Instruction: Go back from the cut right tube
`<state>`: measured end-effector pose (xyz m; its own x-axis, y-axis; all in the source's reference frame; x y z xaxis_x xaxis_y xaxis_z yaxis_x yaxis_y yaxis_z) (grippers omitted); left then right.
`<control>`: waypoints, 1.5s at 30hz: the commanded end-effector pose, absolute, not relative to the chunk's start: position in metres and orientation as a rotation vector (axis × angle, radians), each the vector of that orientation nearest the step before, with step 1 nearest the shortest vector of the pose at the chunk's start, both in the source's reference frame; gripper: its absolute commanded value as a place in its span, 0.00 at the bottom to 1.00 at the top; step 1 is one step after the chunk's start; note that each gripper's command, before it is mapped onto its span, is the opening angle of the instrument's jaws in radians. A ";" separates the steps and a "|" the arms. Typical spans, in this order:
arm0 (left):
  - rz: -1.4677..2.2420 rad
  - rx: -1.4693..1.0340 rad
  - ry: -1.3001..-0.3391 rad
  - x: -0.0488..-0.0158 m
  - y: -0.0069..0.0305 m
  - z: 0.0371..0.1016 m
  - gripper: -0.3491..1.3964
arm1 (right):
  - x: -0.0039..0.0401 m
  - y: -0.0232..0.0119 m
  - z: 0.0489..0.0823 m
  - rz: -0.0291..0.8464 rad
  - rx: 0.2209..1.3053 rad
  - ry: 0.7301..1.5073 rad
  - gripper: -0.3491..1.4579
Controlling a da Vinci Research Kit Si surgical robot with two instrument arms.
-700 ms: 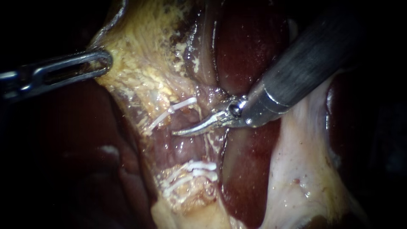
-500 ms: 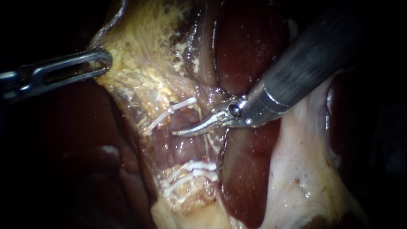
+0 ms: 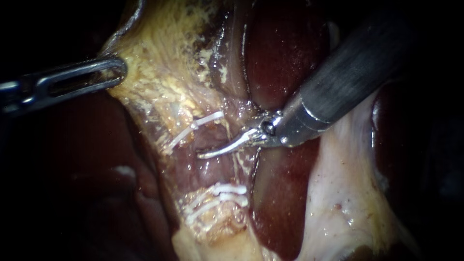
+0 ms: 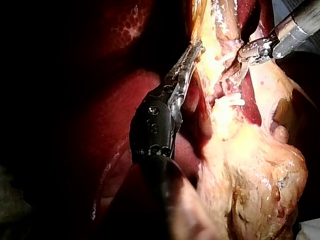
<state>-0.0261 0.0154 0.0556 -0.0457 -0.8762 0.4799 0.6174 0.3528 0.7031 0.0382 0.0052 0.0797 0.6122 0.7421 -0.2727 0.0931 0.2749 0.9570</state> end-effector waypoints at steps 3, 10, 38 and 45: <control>-1.240 0.311 -1.050 -0.0261 0.0154 0.0556 0.00 | 0.0381 0.0050 0.0793 0.517 1.230 0.838 0.65; -1.240 0.311 -1.050 -0.0260 0.0154 0.0555 0.00 | 0.0374 0.0044 0.0783 0.374 0.988 0.997 0.89; -1.242 0.304 -1.051 -0.0268 0.0151 0.0561 0.00 | 0.0275 0.0060 0.0709 -0.024 0.297 1.157 0.98; -1.220 0.313 -1.050 -0.0306 0.0137 0.0600 0.00 | 0.0263 0.0060 0.0709 -0.014 0.291 1.150 0.98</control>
<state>-0.0312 0.0136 0.0606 -0.0282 -0.8728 0.4872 0.6103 0.3710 0.6999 0.0262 0.0060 0.0709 0.4134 0.1376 -0.9001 0.1586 0.9625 0.2200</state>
